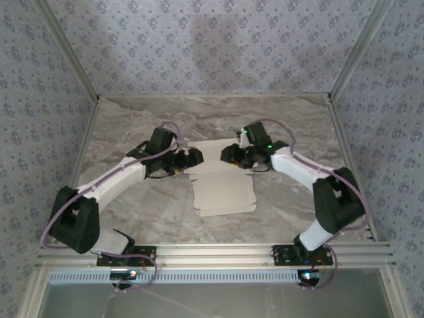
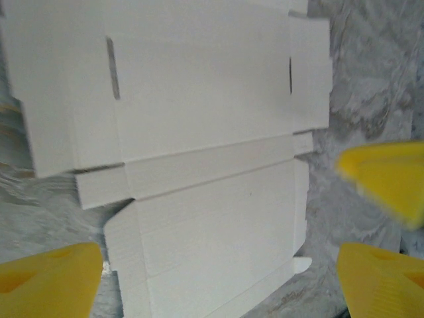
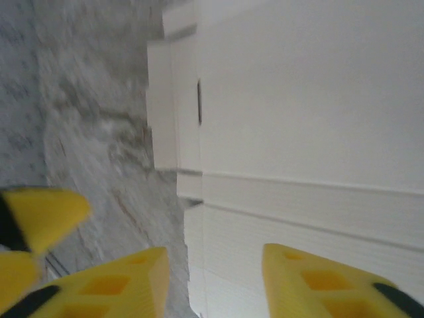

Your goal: Fold the paper box

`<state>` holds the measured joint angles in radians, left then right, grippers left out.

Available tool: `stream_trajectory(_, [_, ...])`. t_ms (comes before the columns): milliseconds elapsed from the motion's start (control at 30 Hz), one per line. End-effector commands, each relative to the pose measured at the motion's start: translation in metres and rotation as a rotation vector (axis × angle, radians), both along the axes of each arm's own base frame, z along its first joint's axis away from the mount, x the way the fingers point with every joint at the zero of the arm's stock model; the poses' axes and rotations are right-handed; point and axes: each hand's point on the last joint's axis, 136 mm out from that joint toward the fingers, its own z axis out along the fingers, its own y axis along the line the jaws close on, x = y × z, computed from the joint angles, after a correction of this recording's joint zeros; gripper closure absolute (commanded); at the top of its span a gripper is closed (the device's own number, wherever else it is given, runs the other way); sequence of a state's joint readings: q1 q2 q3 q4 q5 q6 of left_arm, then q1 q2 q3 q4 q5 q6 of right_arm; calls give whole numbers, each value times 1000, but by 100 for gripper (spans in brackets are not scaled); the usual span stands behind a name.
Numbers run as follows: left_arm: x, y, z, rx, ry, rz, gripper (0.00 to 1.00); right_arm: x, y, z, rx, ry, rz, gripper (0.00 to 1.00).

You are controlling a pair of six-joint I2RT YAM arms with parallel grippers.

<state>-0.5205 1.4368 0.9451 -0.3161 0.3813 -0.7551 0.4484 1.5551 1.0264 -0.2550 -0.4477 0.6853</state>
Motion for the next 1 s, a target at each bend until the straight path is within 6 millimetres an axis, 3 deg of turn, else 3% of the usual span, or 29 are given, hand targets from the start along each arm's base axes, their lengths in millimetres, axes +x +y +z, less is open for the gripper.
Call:
stream_trajectory(0, [-4,-23,-11,-72,57,-57,9,-21,-58,-39,-140,120,-95,62])
stream_trajectory(133, [-15,-38,-29,-86,139,-125,11,-47,-80,-60,-231,143,-66,64])
stream_trajectory(400, [-15,-39,-55,-56,225,-116,11,-89,-85,-97,-255,235,-7,66])
stream_trajectory(633, [-8,-24,-78,-27,289,-55,11,-112,-45,-106,-208,283,154,70])
stream_trajectory(767, [-1,-10,-80,3,282,-34,11,-118,-21,-105,-154,285,195,70])
stream_trajectory(867, [10,3,-75,23,262,-7,10,-120,2,-97,-92,282,256,67])
stream_trajectory(967, [24,16,-69,77,221,13,10,-114,22,-75,-7,234,305,62])
